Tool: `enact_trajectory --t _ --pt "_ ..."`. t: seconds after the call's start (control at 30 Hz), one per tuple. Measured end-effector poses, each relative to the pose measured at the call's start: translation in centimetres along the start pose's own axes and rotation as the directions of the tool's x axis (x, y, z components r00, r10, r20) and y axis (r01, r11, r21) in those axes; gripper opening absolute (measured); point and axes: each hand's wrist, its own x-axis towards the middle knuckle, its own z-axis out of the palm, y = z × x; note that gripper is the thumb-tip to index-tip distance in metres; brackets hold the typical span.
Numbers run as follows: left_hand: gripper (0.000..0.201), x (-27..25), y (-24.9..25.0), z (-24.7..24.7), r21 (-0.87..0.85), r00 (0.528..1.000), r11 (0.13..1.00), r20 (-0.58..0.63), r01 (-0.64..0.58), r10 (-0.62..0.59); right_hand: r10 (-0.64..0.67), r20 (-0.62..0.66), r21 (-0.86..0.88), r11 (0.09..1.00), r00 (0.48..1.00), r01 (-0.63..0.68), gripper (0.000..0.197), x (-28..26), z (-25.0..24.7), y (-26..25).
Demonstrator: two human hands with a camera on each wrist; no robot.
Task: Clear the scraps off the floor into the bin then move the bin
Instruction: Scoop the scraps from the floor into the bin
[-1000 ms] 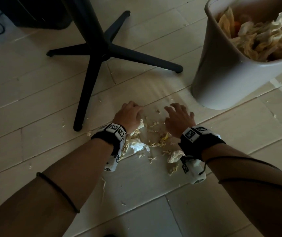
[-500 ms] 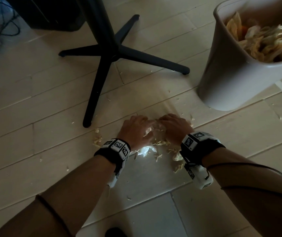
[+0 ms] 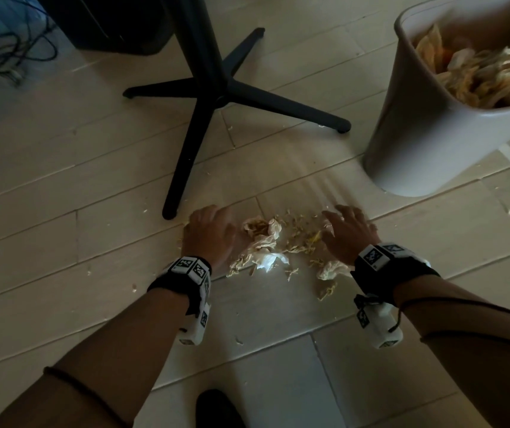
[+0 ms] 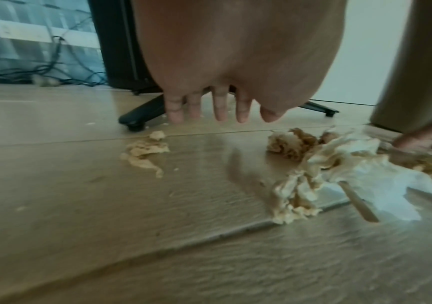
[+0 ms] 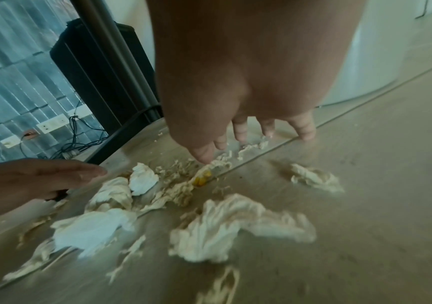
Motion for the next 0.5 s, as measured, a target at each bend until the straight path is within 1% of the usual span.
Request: enact_trajectory --t 0.03,0.1,0.13,0.17,0.2,0.27,0.37,0.43,0.5 --pt "0.039 -0.1 -0.7 0.1 -0.003 0.994 0.994 0.017 0.107 -0.107 -0.002 -0.012 0.011 1.0 1.0 0.002 0.051 -0.3 0.4 0.0" --pt "0.047 -0.6 -1.7 0.3 0.002 0.951 0.957 0.105 0.292 -0.29 -0.028 -0.043 0.029 0.999 0.999 0.029 0.048 -0.9 1.1 -0.5" --pt "0.051 -0.9 -1.9 0.4 0.012 0.926 0.937 0.153 0.349 -0.346 -0.042 -0.056 0.046 0.998 0.998 0.044 0.047 -1.2 1.2 -0.8" --pt "0.055 -1.4 -2.0 0.5 0.022 0.909 0.926 0.18 0.377 -0.375 -0.054 -0.061 0.069 0.996 0.997 0.058 0.046 -1.4 1.3 -1.1" --pt "0.057 -1.9 -1.9 0.6 0.026 0.906 0.923 0.183 0.383 -0.381 -0.066 -0.062 0.088 0.994 0.996 0.071 0.045 -1.7 1.3 -1.5" --pt "0.057 -2.9 -1.2 0.6 0.008 0.923 0.932 0.135 0.363 -0.361 -0.084 -0.057 0.105 0.99 0.995 0.089 0.043 -2.2 1.1 -2.0" --pt "0.048 -4.0 0.8 0.6 -0.054 0.95 0.952 0.102 0.3 -0.294 -0.099 -0.046 0.111 0.988 0.994 0.103 0.041 -2.9 0.8 -2.4" --pt "0.042 -4.4 2.4 0.8 -0.085 0.977 0.977 0.1 0.196 -0.188 -0.103 -0.044 0.118 0.987 0.994 0.107 0.041 -3.4 0.7 -2.6" --pt "0.042 -4.4 3.7 1.0 -0.116 0.991 0.988 0.105 0.101 -0.088 -0.112 -0.063 0.146 0.982 0.992 0.12 0.04 -3.8 0.7 -2.6"
